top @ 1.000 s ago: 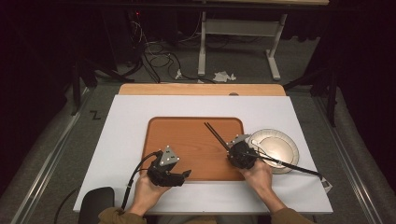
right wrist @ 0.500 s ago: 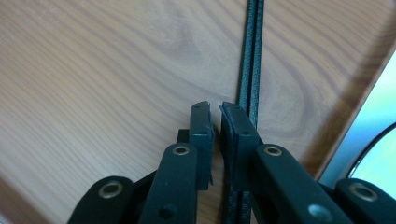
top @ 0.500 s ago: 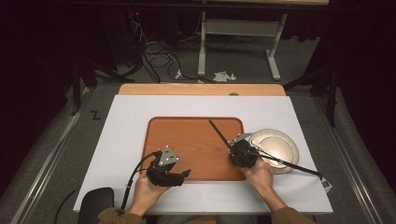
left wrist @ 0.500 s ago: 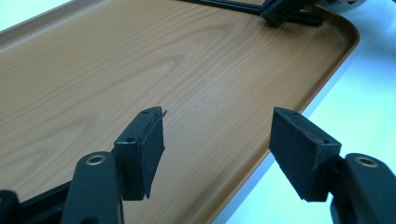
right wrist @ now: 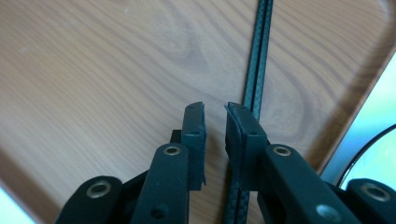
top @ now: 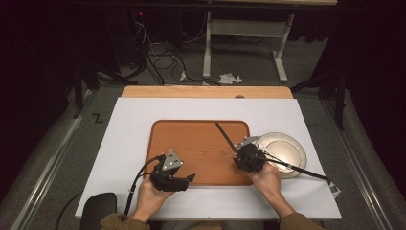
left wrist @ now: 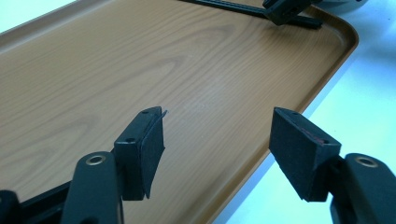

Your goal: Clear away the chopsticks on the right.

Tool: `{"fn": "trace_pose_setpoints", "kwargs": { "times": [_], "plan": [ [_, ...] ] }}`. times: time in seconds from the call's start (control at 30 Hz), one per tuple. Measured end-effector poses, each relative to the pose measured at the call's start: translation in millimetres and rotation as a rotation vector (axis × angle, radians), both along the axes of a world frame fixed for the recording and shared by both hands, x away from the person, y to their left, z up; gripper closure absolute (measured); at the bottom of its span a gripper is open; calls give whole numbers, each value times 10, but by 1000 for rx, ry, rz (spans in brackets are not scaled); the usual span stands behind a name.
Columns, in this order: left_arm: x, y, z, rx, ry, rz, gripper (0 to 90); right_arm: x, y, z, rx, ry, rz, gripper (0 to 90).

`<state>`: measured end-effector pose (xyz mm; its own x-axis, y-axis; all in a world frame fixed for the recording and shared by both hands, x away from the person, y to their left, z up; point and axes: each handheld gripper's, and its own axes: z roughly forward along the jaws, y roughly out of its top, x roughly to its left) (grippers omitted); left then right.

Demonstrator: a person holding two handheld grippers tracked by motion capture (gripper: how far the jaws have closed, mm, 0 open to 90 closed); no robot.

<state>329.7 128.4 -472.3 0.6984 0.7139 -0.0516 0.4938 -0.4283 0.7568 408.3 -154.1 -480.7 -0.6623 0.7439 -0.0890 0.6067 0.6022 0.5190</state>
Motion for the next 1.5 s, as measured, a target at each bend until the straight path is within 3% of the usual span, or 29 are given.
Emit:
{"fn": "trace_pose_setpoints", "kwargs": {
  "times": [0.53,1.0,1.2,1.3,1.5],
  "plan": [
    [1,7,7,-8,1,5,353,-181,-186,312,96,-15,73,716],
    [-1,4,10,-13,3,4,353,-388,-582,620,167,-42,94,677],
    [-2,-3,5,-9,2,4,354,-508,-755,595,152,-55,94,669],
    [-2,-10,1,-7,3,2,355,-544,-833,560,169,-49,93,656],
    [-6,-7,4,-8,1,4,357,-622,-903,465,166,-50,93,658]
  ]
}}
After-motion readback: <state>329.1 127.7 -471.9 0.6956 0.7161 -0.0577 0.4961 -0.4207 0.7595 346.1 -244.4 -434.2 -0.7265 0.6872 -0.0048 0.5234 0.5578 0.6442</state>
